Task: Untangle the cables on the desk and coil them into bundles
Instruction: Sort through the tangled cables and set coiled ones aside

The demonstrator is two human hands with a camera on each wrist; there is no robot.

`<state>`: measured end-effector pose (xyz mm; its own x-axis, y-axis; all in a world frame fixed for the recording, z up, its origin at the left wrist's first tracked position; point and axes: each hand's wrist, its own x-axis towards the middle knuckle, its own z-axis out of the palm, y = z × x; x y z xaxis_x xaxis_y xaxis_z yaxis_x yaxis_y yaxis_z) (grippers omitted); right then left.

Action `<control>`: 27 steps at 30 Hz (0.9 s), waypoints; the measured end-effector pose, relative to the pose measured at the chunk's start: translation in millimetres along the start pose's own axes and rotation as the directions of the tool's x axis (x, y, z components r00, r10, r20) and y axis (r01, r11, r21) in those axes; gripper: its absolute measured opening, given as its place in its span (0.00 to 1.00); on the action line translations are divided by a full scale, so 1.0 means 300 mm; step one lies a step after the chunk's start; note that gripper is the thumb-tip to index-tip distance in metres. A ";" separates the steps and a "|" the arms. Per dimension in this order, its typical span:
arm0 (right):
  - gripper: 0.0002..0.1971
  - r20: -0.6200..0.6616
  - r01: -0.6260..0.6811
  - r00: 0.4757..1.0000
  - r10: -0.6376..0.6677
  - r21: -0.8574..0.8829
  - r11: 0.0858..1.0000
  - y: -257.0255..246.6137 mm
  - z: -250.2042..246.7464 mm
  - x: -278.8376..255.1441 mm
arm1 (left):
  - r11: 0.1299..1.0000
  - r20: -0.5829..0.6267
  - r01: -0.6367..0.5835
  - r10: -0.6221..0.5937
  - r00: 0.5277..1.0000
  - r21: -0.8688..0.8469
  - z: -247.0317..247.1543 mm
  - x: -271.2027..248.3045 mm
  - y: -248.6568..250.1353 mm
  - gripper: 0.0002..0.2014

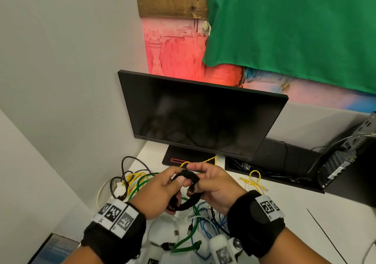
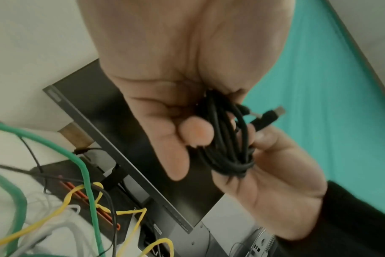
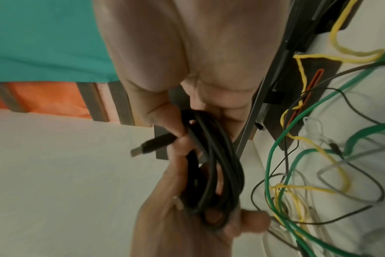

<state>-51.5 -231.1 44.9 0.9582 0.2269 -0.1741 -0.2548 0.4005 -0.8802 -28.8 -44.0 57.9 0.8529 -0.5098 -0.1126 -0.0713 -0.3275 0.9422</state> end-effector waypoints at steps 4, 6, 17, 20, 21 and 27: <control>0.31 0.049 -0.007 0.999 0.017 -0.209 0.978 0.002 -0.011 -0.011 | 0.997 -0.037 0.039 -0.042 0.998 -0.068 0.009 0.003 0.005 0.09; 0.29 0.021 0.040 0.999 -0.034 -0.374 0.927 0.005 -0.010 -0.007 | 0.992 -0.068 0.081 -0.088 0.994 -0.102 0.018 0.009 0.008 0.10; 0.10 -0.126 0.179 0.866 -0.483 -0.825 0.536 0.000 0.046 -0.030 | 0.950 0.061 0.080 -0.065 0.996 -0.302 0.019 0.019 0.022 0.10; 0.09 -0.159 0.197 0.866 -0.474 -0.763 0.615 -0.004 0.059 -0.030 | 0.927 0.129 0.093 -0.049 0.990 -0.364 0.025 0.009 0.015 0.18; 0.09 -0.165 0.207 0.861 -0.481 -0.751 0.627 -0.003 0.063 -0.028 | 0.926 0.142 0.090 -0.040 0.989 -0.366 0.028 0.007 0.015 0.20; 0.14 -0.337 0.228 0.847 -0.410 -0.467 0.855 -0.011 0.079 -0.016 | 0.920 0.215 0.040 0.049 0.975 -0.391 0.003 -0.001 0.027 0.24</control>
<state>-58.5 -212.5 59.3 0.9602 -0.2717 0.0647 0.0616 -0.0201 -0.9979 -30.0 -47.1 65.3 0.7171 -0.6844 -0.1315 0.1705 -0.0107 0.9853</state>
